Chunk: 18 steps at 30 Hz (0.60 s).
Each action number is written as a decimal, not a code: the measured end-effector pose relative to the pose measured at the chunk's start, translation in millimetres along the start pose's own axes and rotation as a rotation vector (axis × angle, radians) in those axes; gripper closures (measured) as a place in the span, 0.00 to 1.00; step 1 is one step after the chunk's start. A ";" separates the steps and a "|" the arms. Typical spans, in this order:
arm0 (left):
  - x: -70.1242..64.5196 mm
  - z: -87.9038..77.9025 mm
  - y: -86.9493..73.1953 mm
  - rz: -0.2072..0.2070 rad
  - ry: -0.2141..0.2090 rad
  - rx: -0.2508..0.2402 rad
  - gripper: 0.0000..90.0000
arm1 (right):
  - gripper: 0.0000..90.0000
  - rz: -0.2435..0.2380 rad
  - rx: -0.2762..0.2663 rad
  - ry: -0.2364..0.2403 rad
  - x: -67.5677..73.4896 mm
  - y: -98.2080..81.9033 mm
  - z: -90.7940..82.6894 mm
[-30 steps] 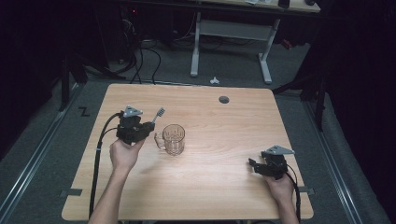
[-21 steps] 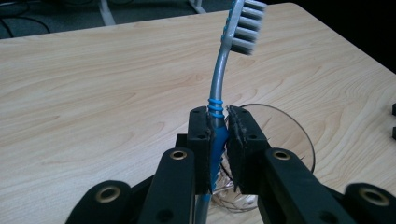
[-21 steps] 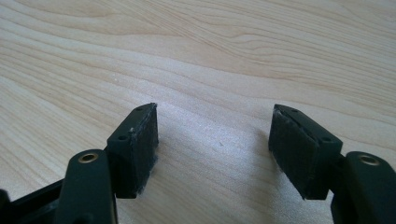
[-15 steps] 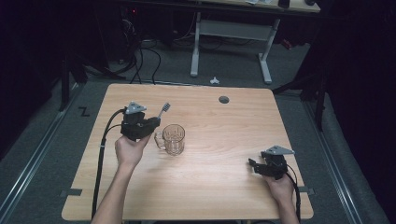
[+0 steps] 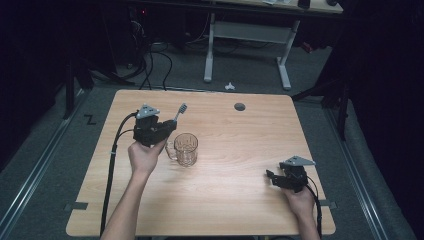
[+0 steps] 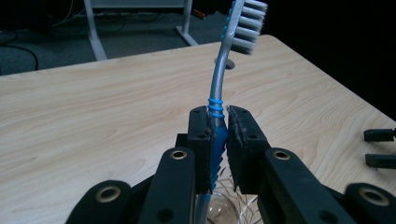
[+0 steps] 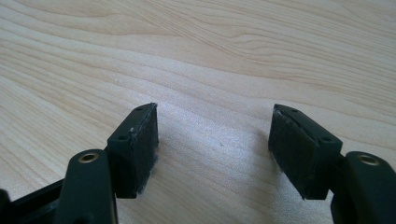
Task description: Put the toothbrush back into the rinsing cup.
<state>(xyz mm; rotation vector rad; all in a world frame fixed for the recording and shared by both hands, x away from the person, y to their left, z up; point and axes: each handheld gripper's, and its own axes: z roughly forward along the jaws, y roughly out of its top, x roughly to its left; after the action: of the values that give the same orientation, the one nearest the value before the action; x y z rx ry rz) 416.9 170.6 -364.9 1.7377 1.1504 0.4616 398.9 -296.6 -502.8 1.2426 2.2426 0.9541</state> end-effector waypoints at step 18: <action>12.0 13.4 0.9 -0.067 -0.024 -0.119 0.89 | 0.37 0.000 0.000 0.000 0.0 0.0 0.0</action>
<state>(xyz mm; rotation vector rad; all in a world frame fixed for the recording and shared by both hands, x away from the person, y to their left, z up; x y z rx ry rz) 432.9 173.9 -372.6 1.5936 1.1372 0.4583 398.9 -296.5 -502.8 1.2422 2.2425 0.9541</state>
